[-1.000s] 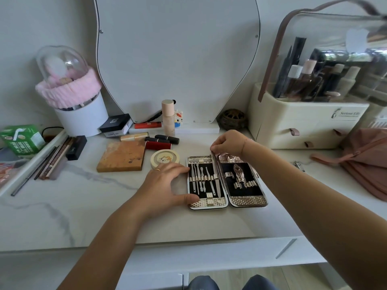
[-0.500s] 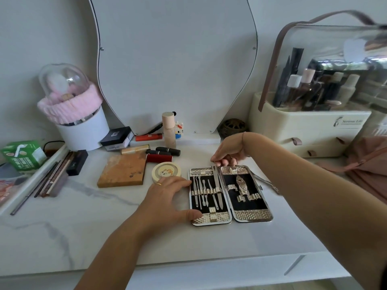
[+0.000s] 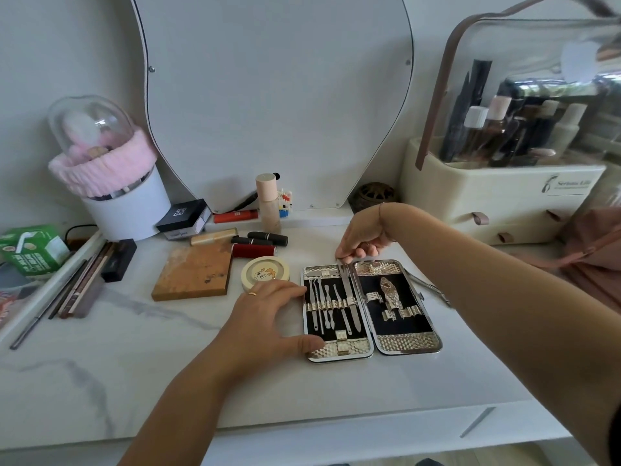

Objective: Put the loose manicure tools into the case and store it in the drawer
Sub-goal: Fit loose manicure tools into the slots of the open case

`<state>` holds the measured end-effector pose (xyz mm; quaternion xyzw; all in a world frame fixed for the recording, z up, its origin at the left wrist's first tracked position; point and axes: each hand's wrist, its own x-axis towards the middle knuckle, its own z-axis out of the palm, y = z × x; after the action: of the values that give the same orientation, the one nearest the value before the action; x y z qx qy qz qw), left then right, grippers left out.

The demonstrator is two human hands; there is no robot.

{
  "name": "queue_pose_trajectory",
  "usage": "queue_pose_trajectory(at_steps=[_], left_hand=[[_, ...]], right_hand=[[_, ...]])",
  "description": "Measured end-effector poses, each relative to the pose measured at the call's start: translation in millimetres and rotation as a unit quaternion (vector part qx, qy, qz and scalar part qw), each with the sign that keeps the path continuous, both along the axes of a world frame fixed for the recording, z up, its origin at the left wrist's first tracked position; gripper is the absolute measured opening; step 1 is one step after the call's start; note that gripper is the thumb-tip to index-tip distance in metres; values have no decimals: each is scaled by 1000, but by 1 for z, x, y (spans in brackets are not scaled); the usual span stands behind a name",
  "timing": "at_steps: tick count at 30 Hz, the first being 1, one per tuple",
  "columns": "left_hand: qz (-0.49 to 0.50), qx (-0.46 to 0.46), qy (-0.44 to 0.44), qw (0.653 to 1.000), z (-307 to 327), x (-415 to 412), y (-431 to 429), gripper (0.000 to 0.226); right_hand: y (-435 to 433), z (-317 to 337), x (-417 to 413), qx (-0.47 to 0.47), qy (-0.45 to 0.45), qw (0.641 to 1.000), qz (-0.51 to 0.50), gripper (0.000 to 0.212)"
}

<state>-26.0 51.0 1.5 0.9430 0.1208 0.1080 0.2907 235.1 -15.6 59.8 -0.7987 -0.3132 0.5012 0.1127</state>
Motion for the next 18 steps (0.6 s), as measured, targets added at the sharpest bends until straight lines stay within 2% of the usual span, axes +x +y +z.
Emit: queue_pose_trajectory(at_steps=[7,14,18], left_hand=[[1,6,1,1000,-1,0,1,98],[5,-3,3,1000,0,-1,0,99],[3,-5,-1,1000,2,-1,-2,98]], right_hand=[[4,3,-11,-6,-74,997,31,7],[-9,1,-22,53,-122,991,32,2],[-15,-1,-24,86,-137,986,33,9]])
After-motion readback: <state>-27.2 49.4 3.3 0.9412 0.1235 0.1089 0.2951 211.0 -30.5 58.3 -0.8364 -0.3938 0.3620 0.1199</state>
